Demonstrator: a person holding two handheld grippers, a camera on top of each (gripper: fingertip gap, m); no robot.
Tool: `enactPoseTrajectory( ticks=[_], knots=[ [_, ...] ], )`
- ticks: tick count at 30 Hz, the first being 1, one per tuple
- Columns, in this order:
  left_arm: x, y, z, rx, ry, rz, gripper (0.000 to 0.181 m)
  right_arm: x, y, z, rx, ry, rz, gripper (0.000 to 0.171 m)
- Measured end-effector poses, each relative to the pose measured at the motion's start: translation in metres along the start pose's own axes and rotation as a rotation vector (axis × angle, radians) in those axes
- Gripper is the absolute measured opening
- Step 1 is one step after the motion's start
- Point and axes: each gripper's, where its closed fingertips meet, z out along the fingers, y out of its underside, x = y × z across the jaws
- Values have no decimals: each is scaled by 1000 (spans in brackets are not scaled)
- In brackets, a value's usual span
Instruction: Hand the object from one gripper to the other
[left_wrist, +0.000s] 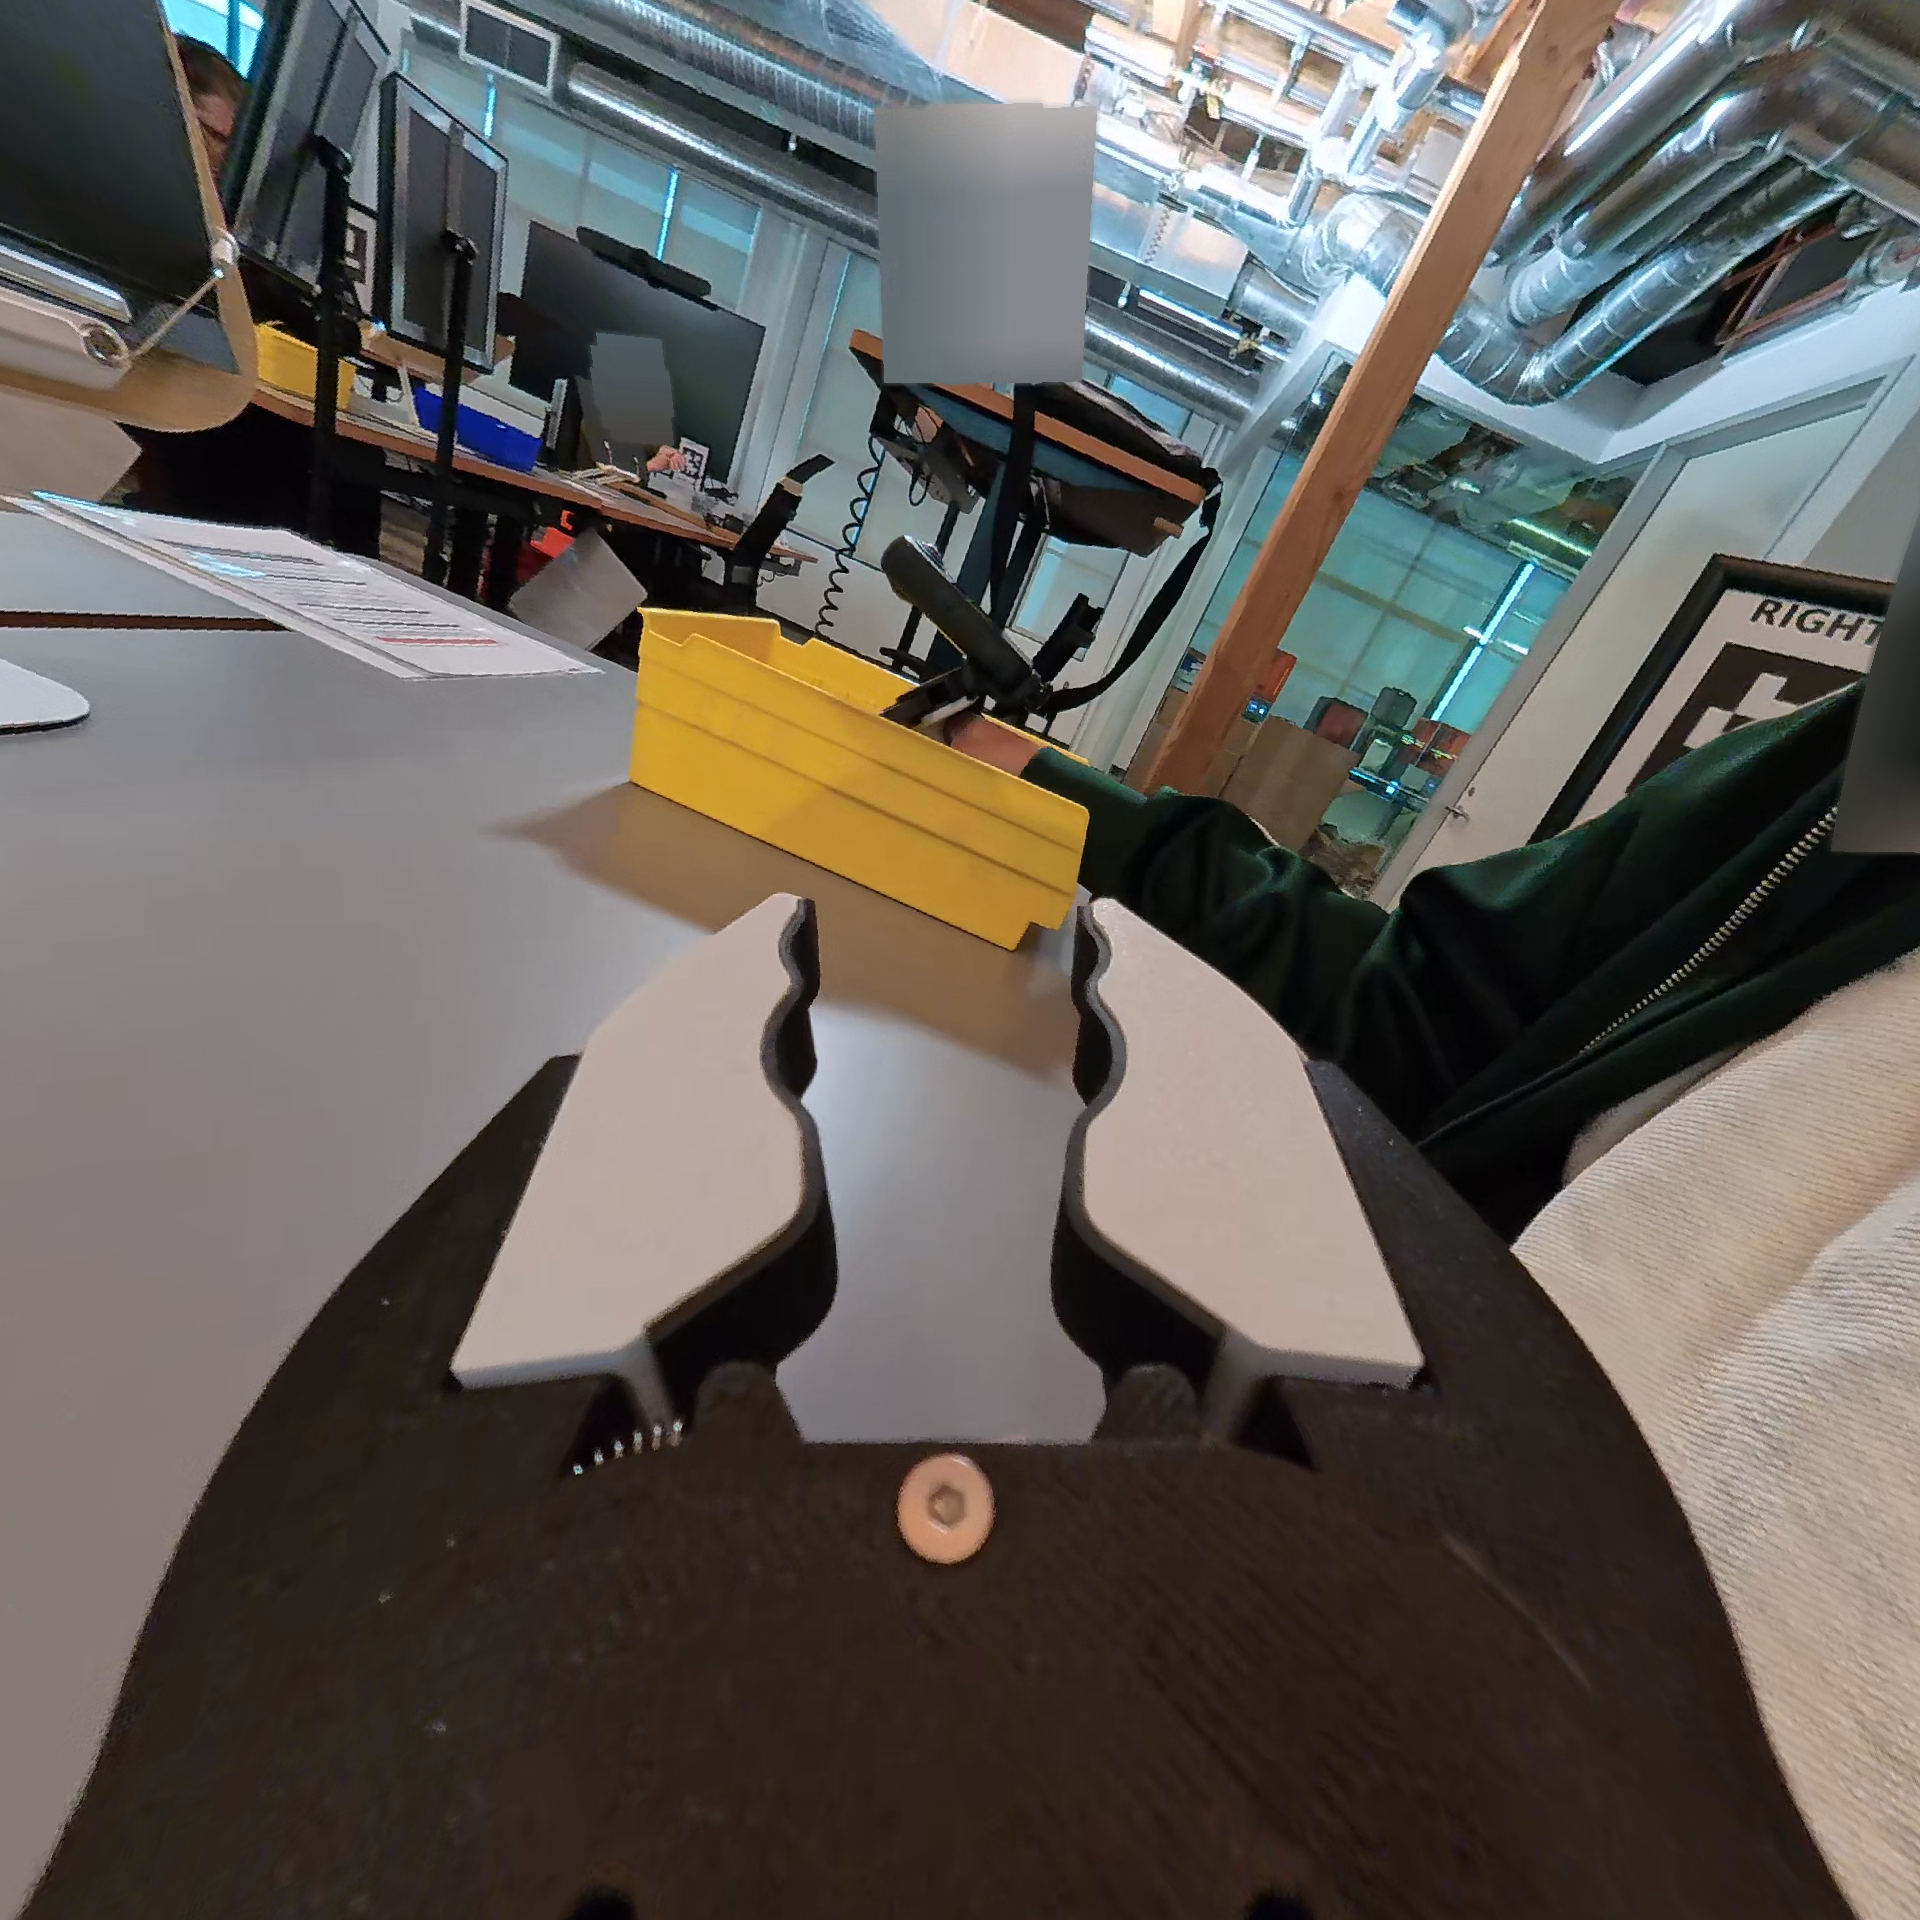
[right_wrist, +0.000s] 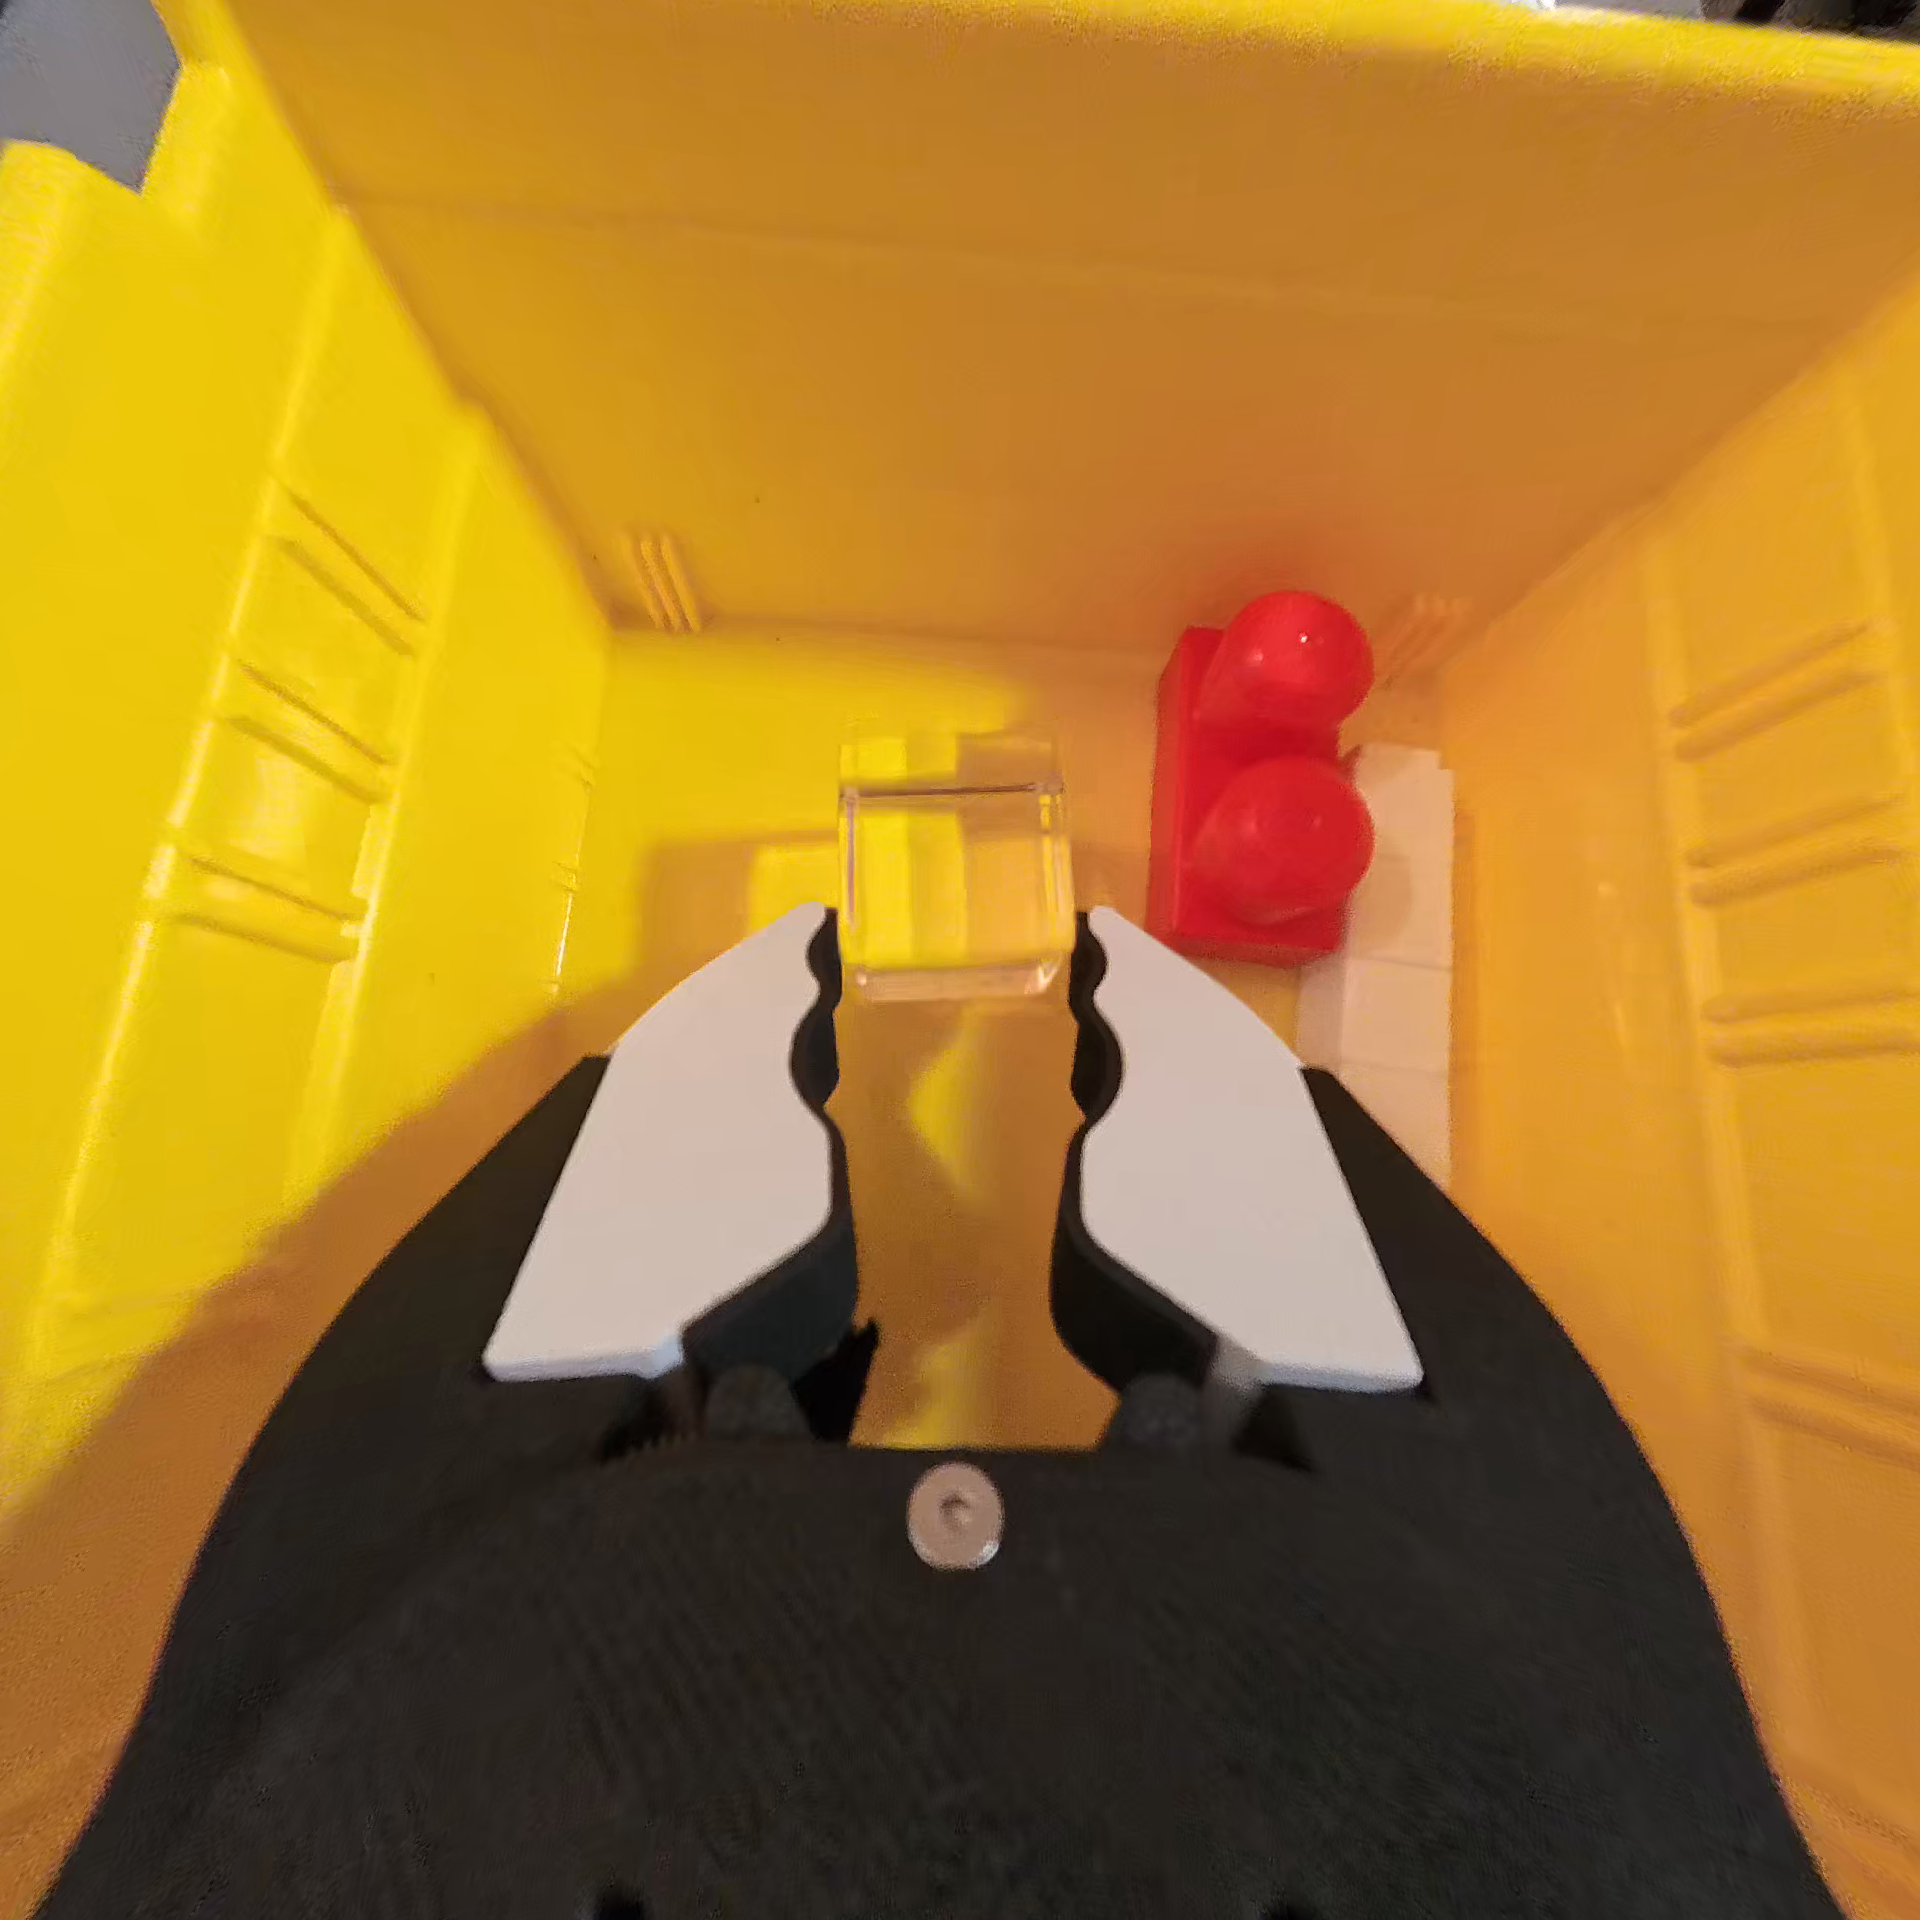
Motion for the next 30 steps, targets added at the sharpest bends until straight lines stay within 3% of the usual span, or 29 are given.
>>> enactPoseTrajectory(
  ticks=[11,17,20,26,30],
  knots=[
    [0,5,12,-30,39,-11,46,-5,16,-7,-31,-53,-9,41],
    [-1,8,8,-45,27,-15,46,-16,16,-12,-67,-159,17,5],
    [-2,8,2,-39,6,-12,46,-36,11,-10,-80,-297,39,0],
    [-4,5,-9,-17,-31,-16,46,0,0,9,-58,21,-117,1],
    [-4,4,-13,-14,-40,-16,46,-3,-3,11,-68,25,-134,0]
  ],
)
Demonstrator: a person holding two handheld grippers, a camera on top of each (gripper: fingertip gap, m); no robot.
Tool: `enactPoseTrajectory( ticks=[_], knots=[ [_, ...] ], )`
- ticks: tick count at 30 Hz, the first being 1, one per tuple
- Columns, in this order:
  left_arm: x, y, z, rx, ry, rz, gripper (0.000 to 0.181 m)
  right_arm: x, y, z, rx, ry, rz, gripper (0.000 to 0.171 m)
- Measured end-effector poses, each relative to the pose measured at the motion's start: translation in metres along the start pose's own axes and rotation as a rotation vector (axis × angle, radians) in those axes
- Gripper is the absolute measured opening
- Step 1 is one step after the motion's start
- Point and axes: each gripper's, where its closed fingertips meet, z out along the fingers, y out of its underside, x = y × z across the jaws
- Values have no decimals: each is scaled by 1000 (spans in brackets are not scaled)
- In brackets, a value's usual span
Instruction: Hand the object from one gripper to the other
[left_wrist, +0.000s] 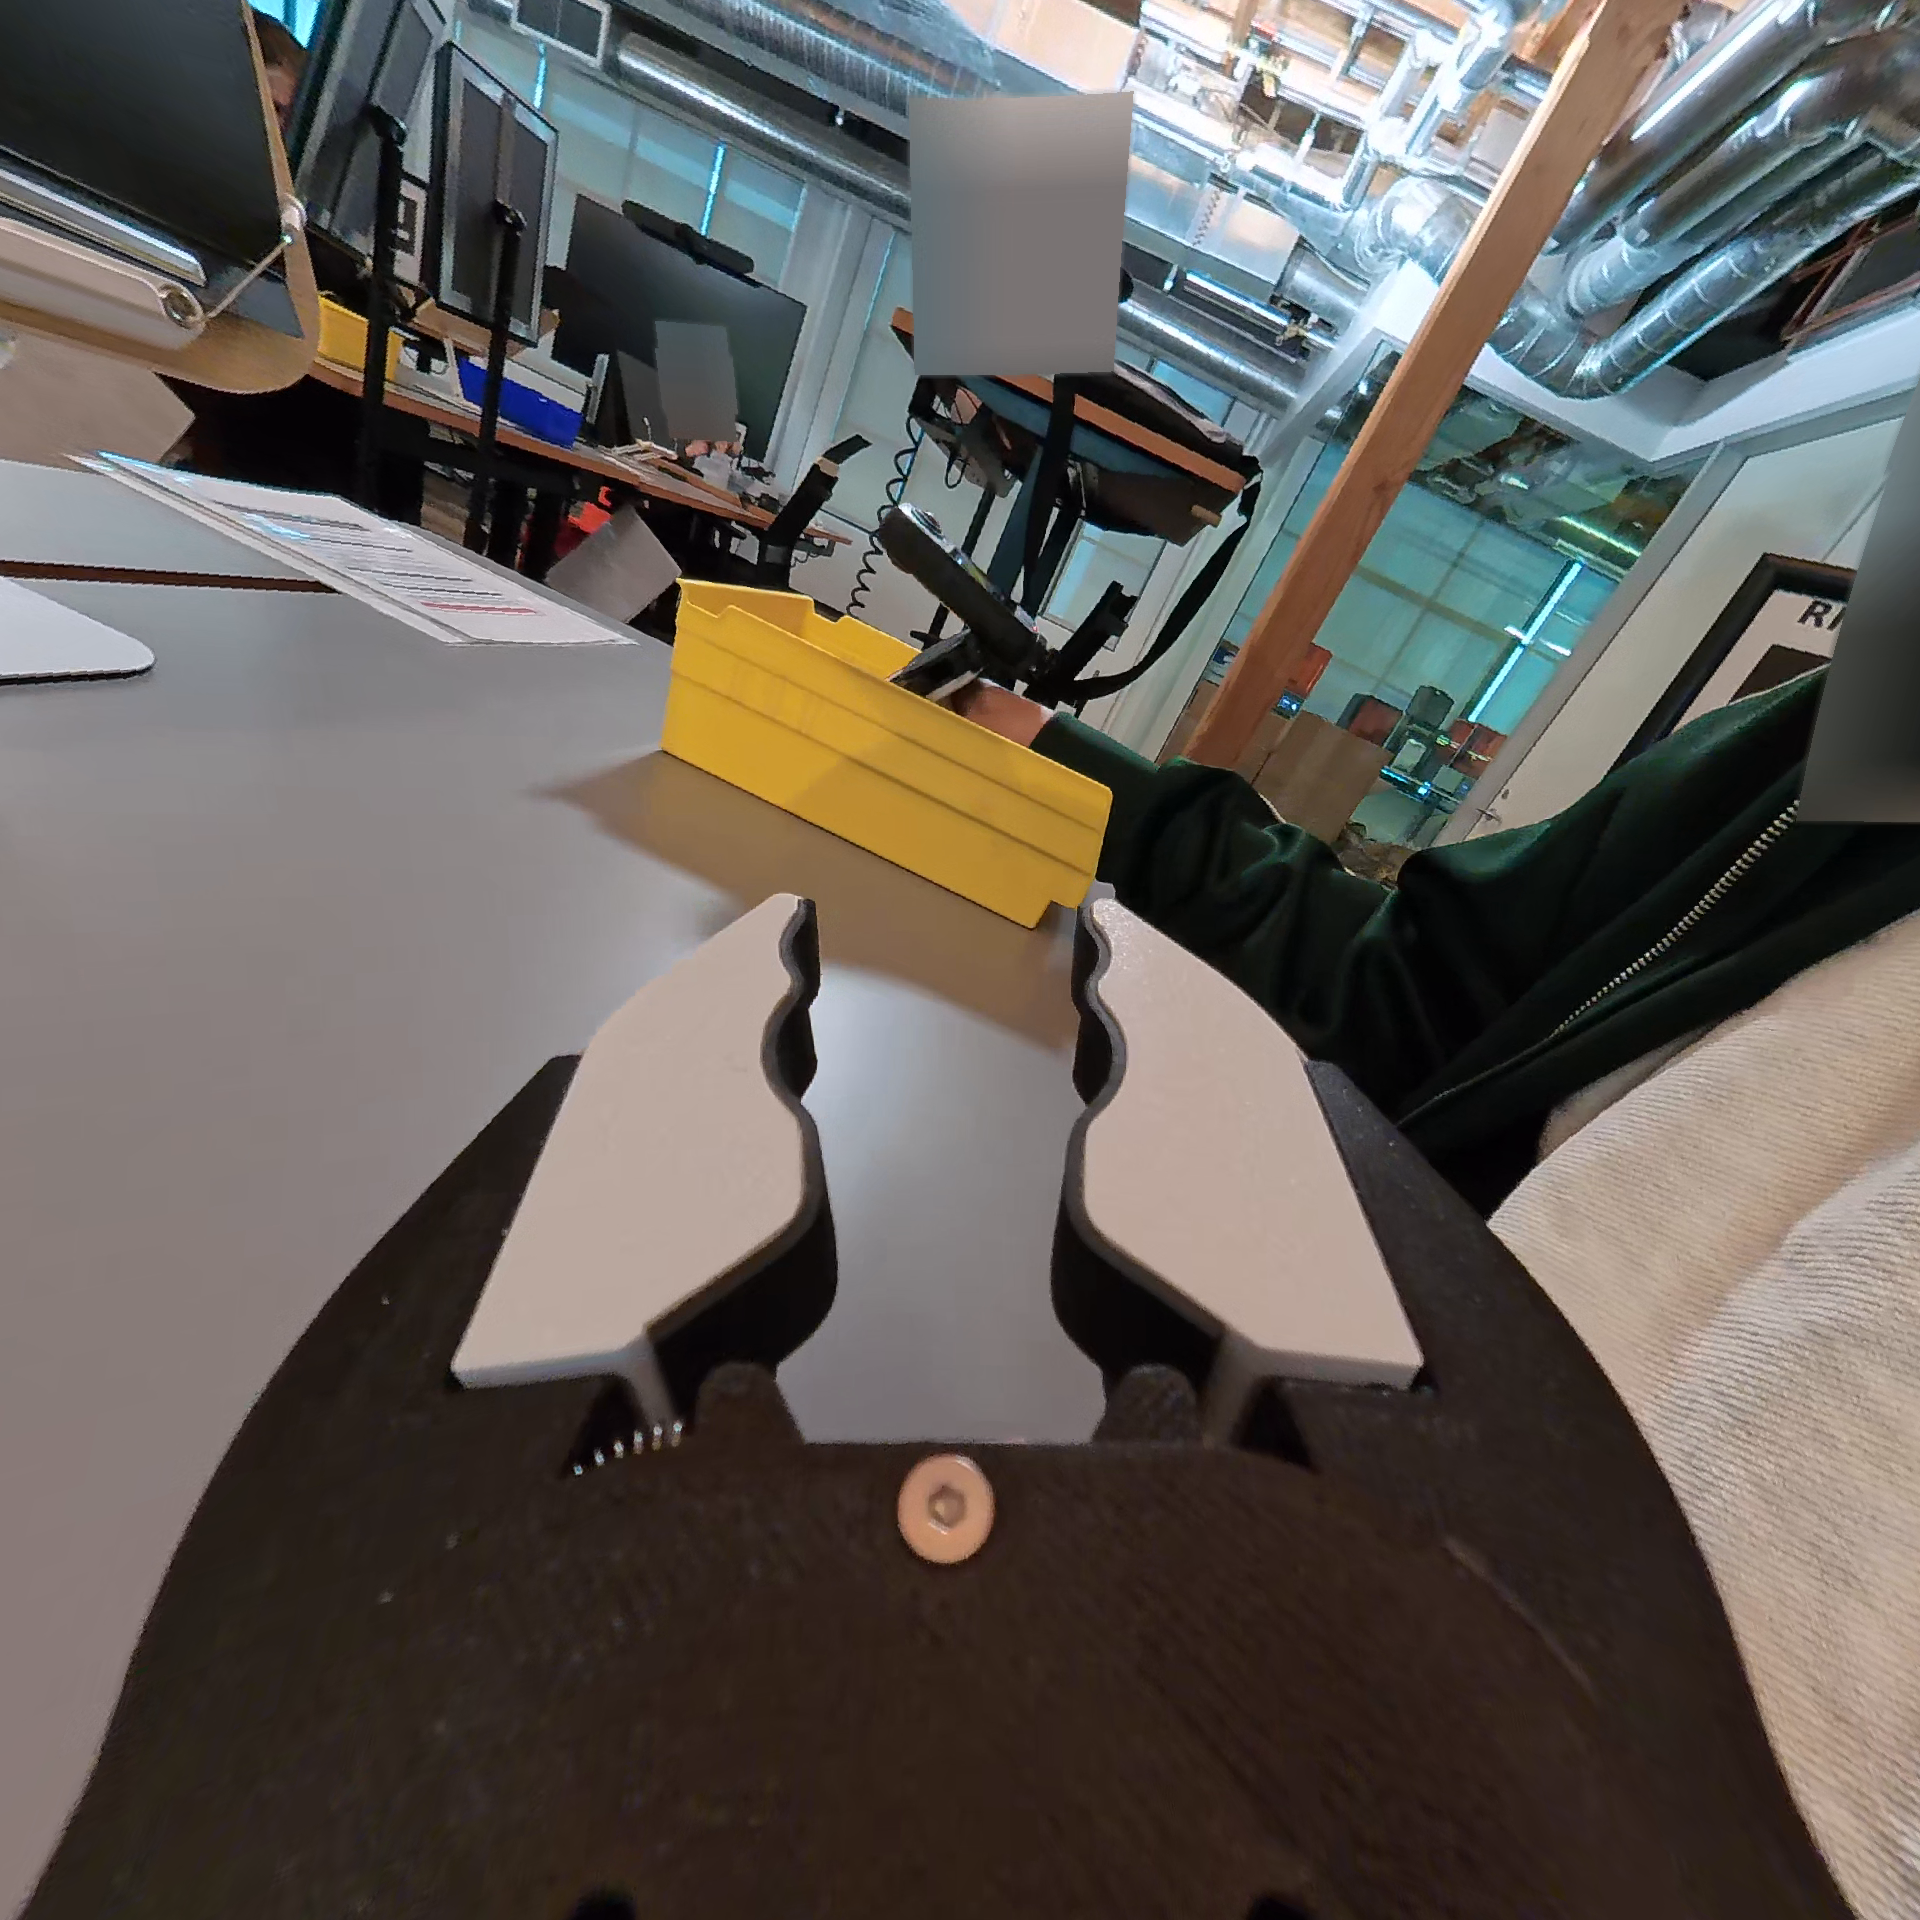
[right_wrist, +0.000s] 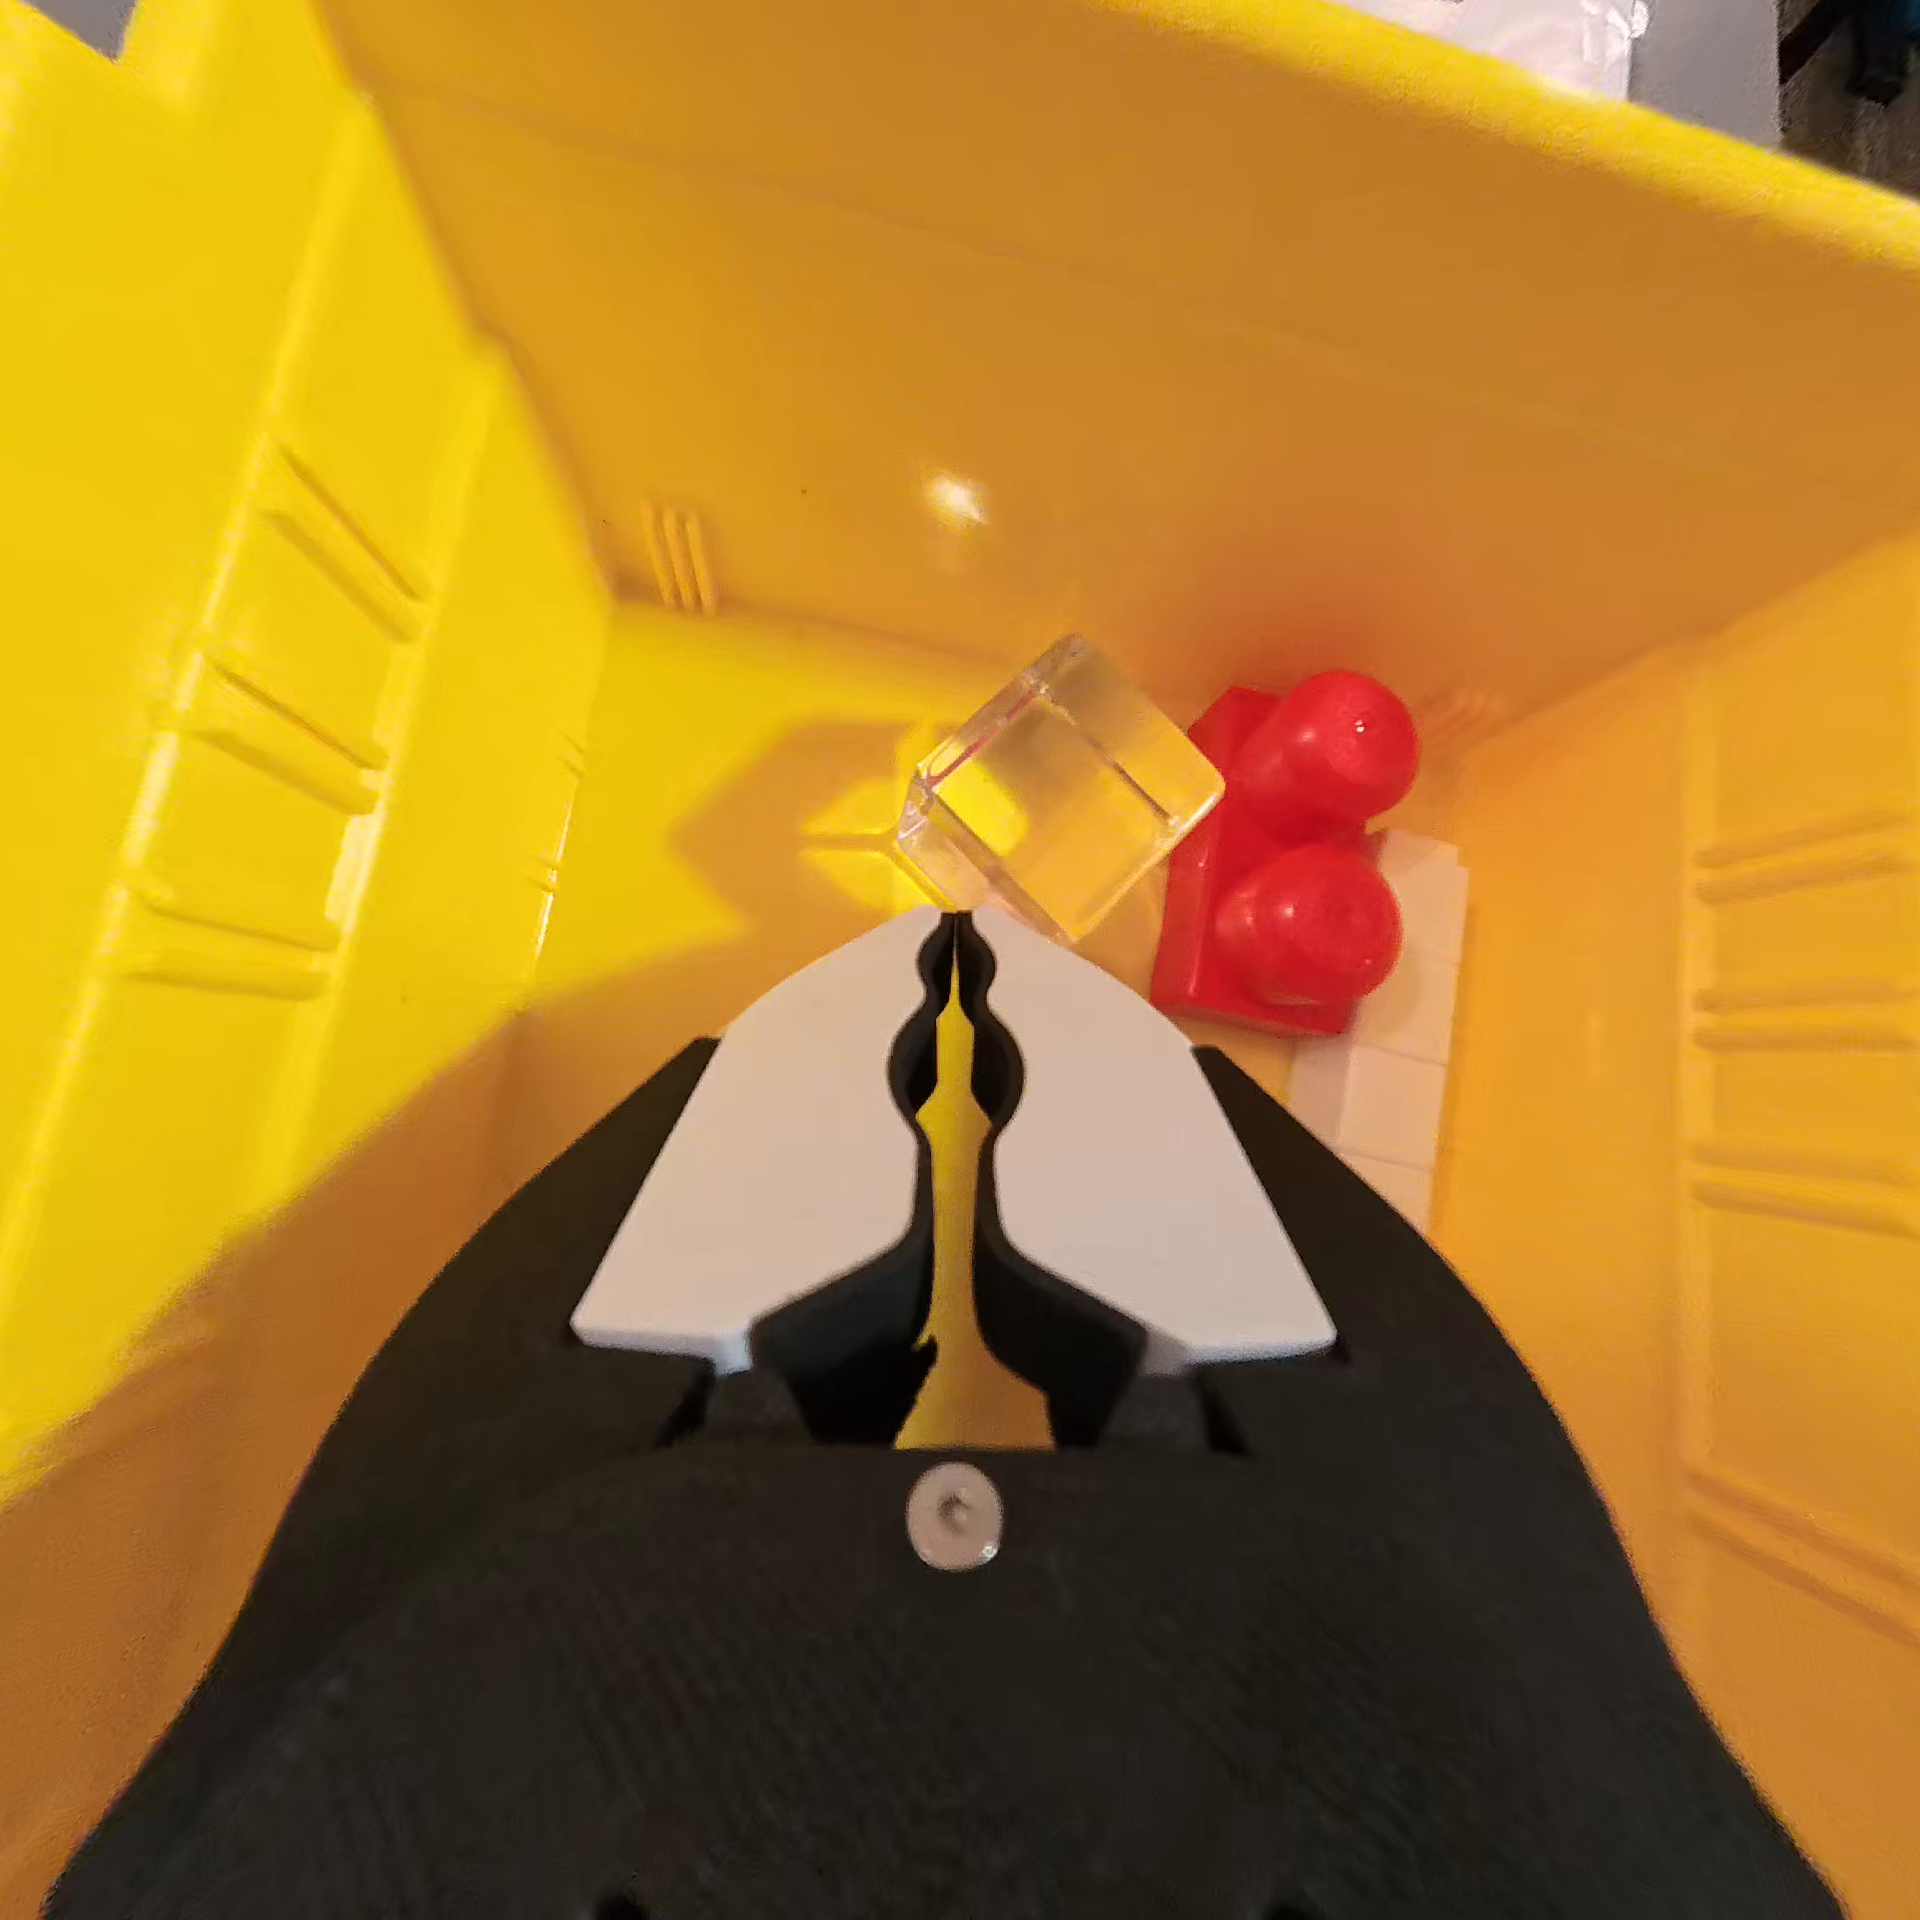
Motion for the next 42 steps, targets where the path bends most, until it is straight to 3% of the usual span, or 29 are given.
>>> enactPoseTrajectory(
  ticks=[18,26,36,42],
  knots=[
    [4,5,22,-38,69,-8,46,29,-9,-33,166,165,-73,0],
    [5,7,31,-54,99,-12,46,28,-43,-89,390,140,11,10],
    [6,10,42,-68,125,-16,46,-62,-104,-171,639,9,-137,30],
    [2,8,43,-69,119,-43,46,-187,-114,-177,731,-367,-149,42]
  ],
)
